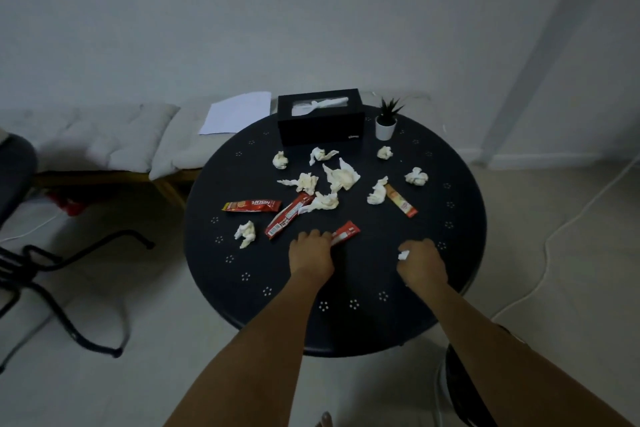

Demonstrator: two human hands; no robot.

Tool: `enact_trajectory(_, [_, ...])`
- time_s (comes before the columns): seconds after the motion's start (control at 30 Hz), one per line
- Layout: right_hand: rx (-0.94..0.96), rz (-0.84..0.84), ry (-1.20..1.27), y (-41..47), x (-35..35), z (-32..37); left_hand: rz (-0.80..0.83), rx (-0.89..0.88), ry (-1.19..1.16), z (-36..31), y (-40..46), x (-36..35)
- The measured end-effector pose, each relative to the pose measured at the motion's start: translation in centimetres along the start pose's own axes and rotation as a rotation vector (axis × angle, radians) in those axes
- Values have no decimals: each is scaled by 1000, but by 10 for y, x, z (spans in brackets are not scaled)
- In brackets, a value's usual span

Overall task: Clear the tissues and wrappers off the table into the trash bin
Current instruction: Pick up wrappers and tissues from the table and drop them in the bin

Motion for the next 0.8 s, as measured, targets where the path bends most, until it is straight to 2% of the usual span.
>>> enact_trajectory(0.13, [-38,-35,55,-6,12,-16,-48,-39,-86,-25,4,-2])
enact_trajectory(0.3, [-122,-105,112,-22,38,-84,-75,-221,-194,-109,5,-14])
enact_trajectory(0.43, [-325,-156,186,-47,61,-170,0,-406,-286,-203,-10,-42])
enact_trajectory(0.57, [-466,-165,246,-70,62,-244,128,-498,-278,-269,-32,-78])
enact_trajectory(0.8, [-570,-88,342,-85,27,-327,345,-426,-290,-319,-56,-167])
Point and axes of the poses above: each hand's wrist, its own y-axis towards the middle knuckle, its own x-axis out of the back of the hand, z = x × y, the point moved 1 cm from there along y, towards the middle knuckle, and after that the axes turned 3 degrees about -y, right-handed, at the moved point
